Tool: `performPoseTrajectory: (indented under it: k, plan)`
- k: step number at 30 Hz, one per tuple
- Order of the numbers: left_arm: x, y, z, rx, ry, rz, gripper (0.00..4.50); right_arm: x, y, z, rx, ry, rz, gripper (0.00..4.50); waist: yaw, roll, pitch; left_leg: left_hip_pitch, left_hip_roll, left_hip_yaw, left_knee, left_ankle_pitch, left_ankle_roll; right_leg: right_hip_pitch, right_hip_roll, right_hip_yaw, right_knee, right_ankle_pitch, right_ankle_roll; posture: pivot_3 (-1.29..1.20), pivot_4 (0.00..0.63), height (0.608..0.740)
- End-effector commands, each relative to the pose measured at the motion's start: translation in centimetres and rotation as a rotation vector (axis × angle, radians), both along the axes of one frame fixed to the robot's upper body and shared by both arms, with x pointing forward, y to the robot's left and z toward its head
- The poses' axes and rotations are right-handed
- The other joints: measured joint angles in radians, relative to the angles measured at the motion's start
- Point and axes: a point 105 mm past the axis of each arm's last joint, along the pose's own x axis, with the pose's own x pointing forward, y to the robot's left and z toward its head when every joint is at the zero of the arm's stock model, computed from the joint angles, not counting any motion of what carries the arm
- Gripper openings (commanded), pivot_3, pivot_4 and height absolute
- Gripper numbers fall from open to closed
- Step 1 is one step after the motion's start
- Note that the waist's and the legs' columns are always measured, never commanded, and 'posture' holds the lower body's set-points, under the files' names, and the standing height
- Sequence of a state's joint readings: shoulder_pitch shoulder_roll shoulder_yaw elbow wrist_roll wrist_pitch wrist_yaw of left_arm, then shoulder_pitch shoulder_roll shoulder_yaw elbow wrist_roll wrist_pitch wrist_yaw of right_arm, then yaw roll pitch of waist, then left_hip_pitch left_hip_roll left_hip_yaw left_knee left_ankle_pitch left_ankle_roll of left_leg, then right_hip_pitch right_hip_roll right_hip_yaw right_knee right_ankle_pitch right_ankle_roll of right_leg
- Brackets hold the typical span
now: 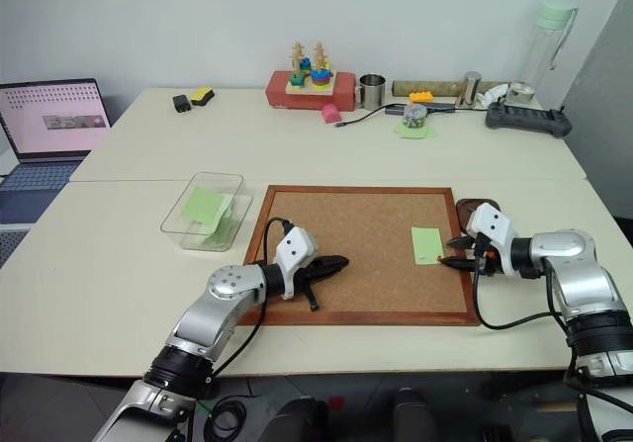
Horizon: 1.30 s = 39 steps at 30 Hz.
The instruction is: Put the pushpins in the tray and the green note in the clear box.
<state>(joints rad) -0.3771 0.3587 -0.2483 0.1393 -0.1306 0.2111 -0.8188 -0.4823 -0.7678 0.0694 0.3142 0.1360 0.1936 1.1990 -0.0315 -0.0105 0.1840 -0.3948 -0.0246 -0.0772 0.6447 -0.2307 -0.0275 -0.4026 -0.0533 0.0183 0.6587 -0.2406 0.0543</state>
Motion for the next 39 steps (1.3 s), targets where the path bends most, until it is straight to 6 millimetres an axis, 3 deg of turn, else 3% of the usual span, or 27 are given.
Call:
performPoseTrajectory:
  k: [1,7,8,9,17,26,39]
  plan:
    - [-1.0,0.5,-2.9,0.065,0.099,-0.004,0.00,0.3,0.5,0.3,0.004,-0.033,0.018,1.99,0.000,0.000,0.000,0.000,0.000,0.000,0.000,0.000,0.000,0.000,0.000,0.000,0.000,0.000,0.000,0.00,0.150,0.740]
    - [-1.0,0.5,-2.9,0.067,0.098,-0.002,0.00,0.5,0.6,-0.3,0.007,-0.030,0.015,1.99,0.000,0.000,0.000,0.000,0.000,0.000,0.000,0.000,0.000,0.000,0.000,0.000,0.000,0.000,0.000,0.00,0.150,0.740]
    - [-1.0,0.5,-2.9,0.067,0.098,-0.001,0.00,0.5,0.6,-0.3,0.008,-0.030,0.015,1.63,0.000,0.000,0.000,0.000,0.000,0.000,0.000,0.000,0.000,0.000,0.000,0.000,0.000,0.000,0.000,0.00,0.150,0.740]
    - [-1.0,0.6,-2.9,0.067,0.099,-0.001,0.00,0.5,0.6,-0.4,0.008,-0.030,0.015,1.61,0.000,0.000,0.000,0.000,0.000,0.000,0.000,0.000,0.000,0.000,0.000,0.000,0.000,0.000,0.000,0.00,0.150,0.740]
    - [-0.9,0.7,-3.0,0.072,0.099,0.001,0.00,0.6,0.6,-0.3,0.023,-0.031,0.022,0.03,-0.001,0.000,0.000,0.001,0.000,0.000,0.000,0.000,0.000,0.001,0.000,0.000,0.000,0.000,0.000,0.00,0.150,0.740]
    - [-0.8,0.9,-3.3,0.075,0.103,0.020,0.00,0.4,0.5,1.5,0.091,-0.030,0.027,0.03,0.000,0.000,0.000,0.013,0.000,-0.001,-0.002,0.000,0.000,0.014,0.000,-0.001,-0.004,-0.001,0.000,0.00,0.150,0.740]
    - [-0.6,1.1,-3.7,0.086,0.105,0.045,0.00,1.2,-1.0,5.3,0.260,-0.051,-0.104,0.03,0.001,0.000,0.000,0.012,0.001,-0.002,-0.002,0.000,0.000,0.016,0.000,-0.002,-0.009,-0.001,0.000,0.00,0.150,0.740]
